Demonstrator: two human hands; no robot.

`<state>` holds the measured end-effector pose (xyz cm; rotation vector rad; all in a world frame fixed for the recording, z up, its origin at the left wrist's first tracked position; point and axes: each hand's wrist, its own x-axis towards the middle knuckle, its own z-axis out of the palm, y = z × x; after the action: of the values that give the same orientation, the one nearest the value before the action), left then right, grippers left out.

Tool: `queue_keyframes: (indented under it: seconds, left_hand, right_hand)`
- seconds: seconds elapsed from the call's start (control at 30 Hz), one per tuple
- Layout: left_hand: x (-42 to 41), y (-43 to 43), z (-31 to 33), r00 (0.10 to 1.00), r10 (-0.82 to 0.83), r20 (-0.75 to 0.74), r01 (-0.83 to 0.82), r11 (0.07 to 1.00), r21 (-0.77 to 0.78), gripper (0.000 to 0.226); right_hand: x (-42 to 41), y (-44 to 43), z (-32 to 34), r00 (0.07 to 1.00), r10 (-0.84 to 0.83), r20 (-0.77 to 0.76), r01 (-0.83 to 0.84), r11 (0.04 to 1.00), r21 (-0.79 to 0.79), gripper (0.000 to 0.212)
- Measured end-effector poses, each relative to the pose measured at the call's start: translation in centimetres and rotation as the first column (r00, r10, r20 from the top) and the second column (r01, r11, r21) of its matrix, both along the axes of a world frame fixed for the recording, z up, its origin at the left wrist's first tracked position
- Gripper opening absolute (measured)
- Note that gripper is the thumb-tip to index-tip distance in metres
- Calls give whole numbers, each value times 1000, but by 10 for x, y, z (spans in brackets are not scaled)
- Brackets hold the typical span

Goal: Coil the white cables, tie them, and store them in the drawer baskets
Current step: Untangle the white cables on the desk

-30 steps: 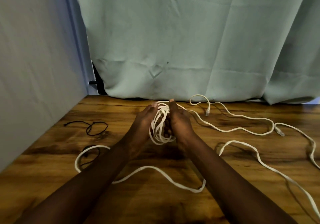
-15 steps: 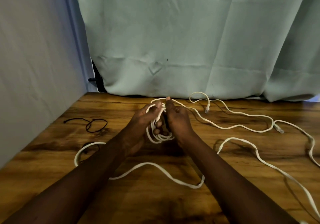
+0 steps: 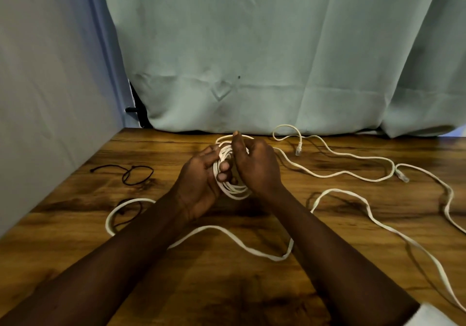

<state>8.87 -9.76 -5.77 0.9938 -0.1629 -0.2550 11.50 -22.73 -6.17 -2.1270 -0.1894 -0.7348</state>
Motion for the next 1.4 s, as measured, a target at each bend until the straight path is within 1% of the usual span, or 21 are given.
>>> queue_keyframes:
  seconds: [0.07,0.1,0.17,0.23,0.37,0.43,0.5,0.57,0.6,0.67,0.8,0.9,0.93,1.03,1.13,1.2,1.23,1.27,1.3,1.33,1.4]
  left_hand:
    - [-1,-6,1,999,37,-33,-36,999,26,46]
    - [-1,-9,0,992,129,-16,-127,990,68,46]
    - [-5,-14,0,940,331,82,-340,926,161,35]
    - [-7,-16,1,906,399,139,-420,886,195,31]
    - [-3,-6,4,949,295,109,-308,941,140,44]
    - [-1,-3,4,963,240,125,-255,959,121,33]
    - [-2,-3,4,976,173,133,-182,981,62,21]
    - [-4,-4,3,985,122,120,-123,992,-4,20]
    - [-5,-5,2,988,108,110,-106,994,-27,21]
    - [-6,-7,3,992,91,91,-86,995,-58,23]
    - [-1,0,2,992,122,23,-120,989,-92,29]
    - [-2,5,5,997,78,-20,-80,991,-111,33]
    - [-2,6,6,995,99,-17,-101,991,-83,33]
    - [4,10,6,964,255,76,-261,962,83,19]
    - [6,13,8,948,279,151,-303,937,174,14]
    - [5,11,10,942,290,172,-326,913,244,14]
    - [5,11,11,939,297,172,-335,901,275,14]
    - [6,11,11,939,304,159,-339,896,289,13]
    - [8,13,10,940,311,137,-338,900,276,12]
    - [11,16,8,943,315,109,-333,911,243,13]
    - [18,23,4,948,312,56,-317,938,142,21]
  right_hand:
    - [0,3,-3,1000,17,1,-17,1000,2,60]
    - [0,7,-5,999,36,-11,-35,999,18,61]
    - [-1,15,-9,995,83,-51,-77,991,106,67]
    - [0,21,-15,989,128,-68,-110,969,220,70]
    - [0,24,-16,976,198,-93,-140,892,430,66]
    - [-3,23,-12,960,264,-88,-178,824,538,64]
    - [-6,22,-6,925,368,-91,-221,719,659,62]
    - [-8,21,-4,886,451,-108,-226,624,748,61]
    - [-8,21,-4,879,462,-122,-215,610,762,61]
    - [-7,21,-9,891,434,-136,-195,634,748,65]
    - [-4,25,-19,932,309,-187,-140,786,602,73]
    - [-6,31,-17,910,362,-204,-178,783,596,81]
    - [-6,32,-17,901,376,-218,-184,784,592,79]
    - [-8,28,-14,872,425,-242,-203,765,611,63]
    - [-8,24,-12,847,459,-270,-209,753,624,61]
    - [-3,24,-14,833,460,-308,-163,735,659,50]
    - [-1,23,-14,808,484,-335,-133,705,697,40]
    - [-2,23,-13,763,537,-359,-98,645,758,29]
    - [-5,23,-9,722,599,-346,-48,542,839,25]
    - [-8,24,-4,707,638,-305,22,412,911,24]
    - [-11,24,1,756,617,-218,137,176,975,28]
